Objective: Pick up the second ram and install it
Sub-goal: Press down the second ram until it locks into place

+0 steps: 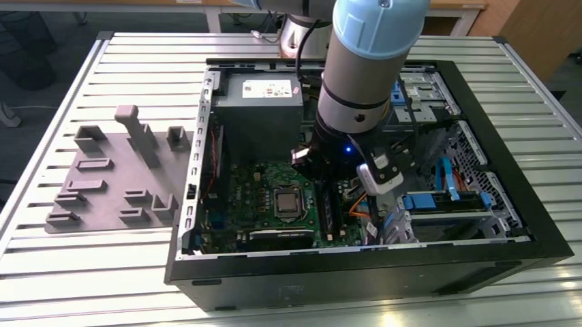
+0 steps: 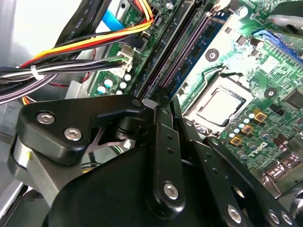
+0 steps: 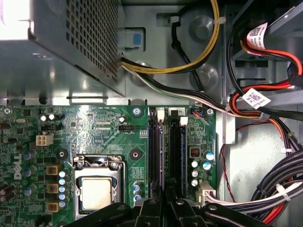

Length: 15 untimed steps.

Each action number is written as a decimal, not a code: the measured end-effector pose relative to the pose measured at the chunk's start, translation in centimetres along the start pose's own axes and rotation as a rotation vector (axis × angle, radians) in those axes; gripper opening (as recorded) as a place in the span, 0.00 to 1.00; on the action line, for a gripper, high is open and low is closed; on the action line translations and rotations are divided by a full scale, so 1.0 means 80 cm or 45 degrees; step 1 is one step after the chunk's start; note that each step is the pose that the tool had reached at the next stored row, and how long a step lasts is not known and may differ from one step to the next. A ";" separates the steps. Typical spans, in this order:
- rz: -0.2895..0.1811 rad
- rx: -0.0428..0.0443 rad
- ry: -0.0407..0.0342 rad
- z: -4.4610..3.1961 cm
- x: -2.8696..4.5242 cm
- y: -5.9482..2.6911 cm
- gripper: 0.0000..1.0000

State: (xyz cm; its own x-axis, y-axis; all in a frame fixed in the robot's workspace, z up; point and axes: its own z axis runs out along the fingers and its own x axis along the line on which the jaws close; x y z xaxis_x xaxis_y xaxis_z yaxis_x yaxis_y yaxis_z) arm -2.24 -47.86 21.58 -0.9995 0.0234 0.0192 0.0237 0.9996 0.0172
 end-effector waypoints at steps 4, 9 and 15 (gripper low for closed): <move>0.000 0.000 0.0001 0.0009 0.0000 0.000 0.14; 0.000 0.000 0.0000 0.0027 -0.0001 0.000 0.14; 0.000 0.000 0.0001 0.0040 -0.0001 -0.001 0.14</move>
State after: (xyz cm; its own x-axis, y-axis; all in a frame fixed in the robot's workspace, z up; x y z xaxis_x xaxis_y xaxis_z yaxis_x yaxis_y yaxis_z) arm -2.24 -47.89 21.26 -0.9995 0.0234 0.0192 0.0237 0.9996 0.0170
